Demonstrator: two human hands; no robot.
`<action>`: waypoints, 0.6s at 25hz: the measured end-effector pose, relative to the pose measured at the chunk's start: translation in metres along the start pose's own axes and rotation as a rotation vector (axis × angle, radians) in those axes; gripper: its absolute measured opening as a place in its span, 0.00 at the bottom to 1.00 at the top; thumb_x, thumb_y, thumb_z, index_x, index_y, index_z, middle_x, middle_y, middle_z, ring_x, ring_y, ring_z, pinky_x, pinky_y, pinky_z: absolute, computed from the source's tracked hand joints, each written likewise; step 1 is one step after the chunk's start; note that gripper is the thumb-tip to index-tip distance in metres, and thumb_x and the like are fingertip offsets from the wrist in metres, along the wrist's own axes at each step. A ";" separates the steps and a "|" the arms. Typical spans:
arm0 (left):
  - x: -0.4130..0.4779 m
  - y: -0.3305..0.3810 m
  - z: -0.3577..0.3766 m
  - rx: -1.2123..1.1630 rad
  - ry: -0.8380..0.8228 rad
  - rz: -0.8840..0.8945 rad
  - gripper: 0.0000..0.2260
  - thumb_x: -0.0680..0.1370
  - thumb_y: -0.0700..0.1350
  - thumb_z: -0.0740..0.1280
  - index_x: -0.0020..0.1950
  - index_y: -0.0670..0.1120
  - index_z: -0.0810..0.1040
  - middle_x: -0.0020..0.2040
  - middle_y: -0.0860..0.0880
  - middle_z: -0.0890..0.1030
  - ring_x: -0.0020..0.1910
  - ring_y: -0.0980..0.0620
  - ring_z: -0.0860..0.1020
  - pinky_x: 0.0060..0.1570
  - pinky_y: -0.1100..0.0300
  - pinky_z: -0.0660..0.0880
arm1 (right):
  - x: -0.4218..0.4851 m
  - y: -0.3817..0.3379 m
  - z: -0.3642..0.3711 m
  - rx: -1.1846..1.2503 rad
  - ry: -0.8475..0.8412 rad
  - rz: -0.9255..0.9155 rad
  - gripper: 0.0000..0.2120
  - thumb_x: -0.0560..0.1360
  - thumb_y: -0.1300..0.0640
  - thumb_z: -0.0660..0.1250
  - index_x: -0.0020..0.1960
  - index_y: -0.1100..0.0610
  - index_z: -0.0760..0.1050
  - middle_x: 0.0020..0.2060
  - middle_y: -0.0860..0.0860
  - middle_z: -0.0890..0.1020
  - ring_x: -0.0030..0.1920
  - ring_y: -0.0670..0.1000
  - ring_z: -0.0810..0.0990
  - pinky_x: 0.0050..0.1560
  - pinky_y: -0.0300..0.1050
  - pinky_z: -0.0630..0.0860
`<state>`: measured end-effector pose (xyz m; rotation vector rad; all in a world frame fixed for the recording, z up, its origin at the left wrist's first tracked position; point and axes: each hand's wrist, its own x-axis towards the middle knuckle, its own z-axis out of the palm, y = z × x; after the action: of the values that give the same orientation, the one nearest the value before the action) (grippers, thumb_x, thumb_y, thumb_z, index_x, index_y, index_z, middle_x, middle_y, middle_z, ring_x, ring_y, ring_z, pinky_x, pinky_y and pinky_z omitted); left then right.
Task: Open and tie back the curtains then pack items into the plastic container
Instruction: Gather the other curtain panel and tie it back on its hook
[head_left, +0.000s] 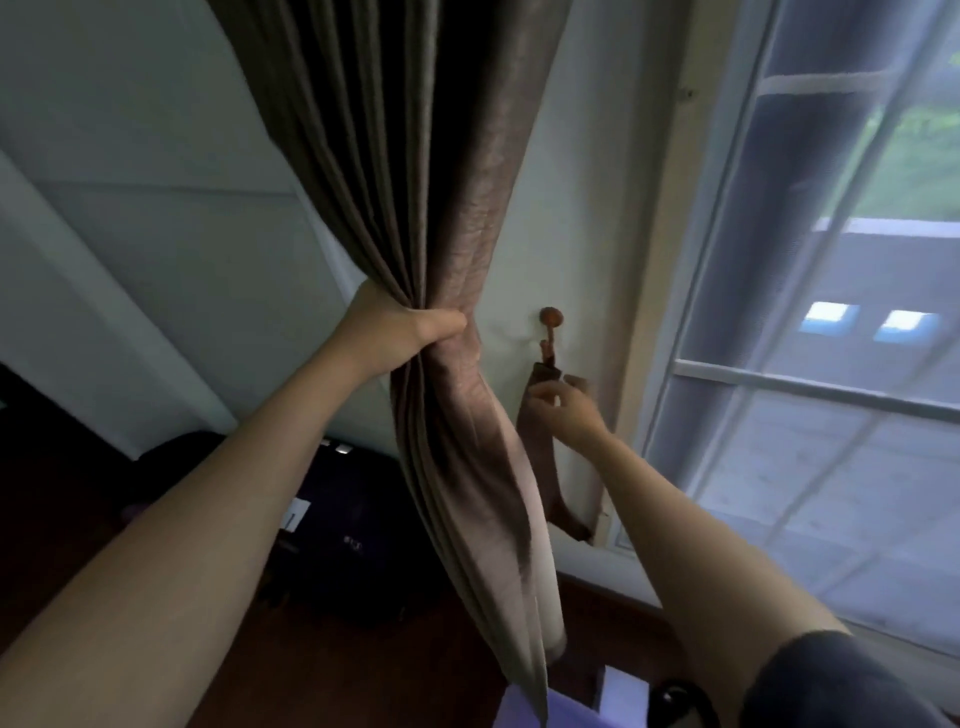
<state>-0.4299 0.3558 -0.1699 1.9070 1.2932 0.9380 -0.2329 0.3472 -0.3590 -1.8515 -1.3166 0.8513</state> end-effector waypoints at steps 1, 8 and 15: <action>0.002 -0.001 -0.001 0.007 0.000 0.004 0.23 0.58 0.49 0.72 0.52 0.50 0.81 0.51 0.52 0.82 0.50 0.57 0.79 0.48 0.66 0.73 | 0.009 0.001 0.006 0.033 -0.014 0.028 0.18 0.70 0.46 0.67 0.56 0.53 0.80 0.61 0.56 0.76 0.63 0.57 0.72 0.66 0.50 0.69; 0.014 -0.005 0.006 0.041 -0.093 0.033 0.24 0.60 0.52 0.73 0.55 0.52 0.79 0.52 0.55 0.81 0.51 0.58 0.79 0.46 0.69 0.73 | -0.018 0.020 -0.002 0.376 0.057 -0.083 0.05 0.63 0.60 0.63 0.37 0.52 0.70 0.34 0.51 0.73 0.37 0.52 0.72 0.38 0.48 0.69; 0.016 0.011 0.055 0.041 -0.090 0.014 0.24 0.60 0.54 0.73 0.55 0.50 0.79 0.50 0.55 0.80 0.48 0.57 0.78 0.43 0.68 0.72 | -0.068 0.044 -0.120 -0.289 0.170 -0.221 0.20 0.72 0.51 0.66 0.62 0.48 0.67 0.29 0.51 0.80 0.34 0.54 0.78 0.39 0.49 0.73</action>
<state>-0.3744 0.3608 -0.1878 1.9687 1.2576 0.8285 -0.1298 0.2518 -0.3229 -1.8998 -1.5625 0.3953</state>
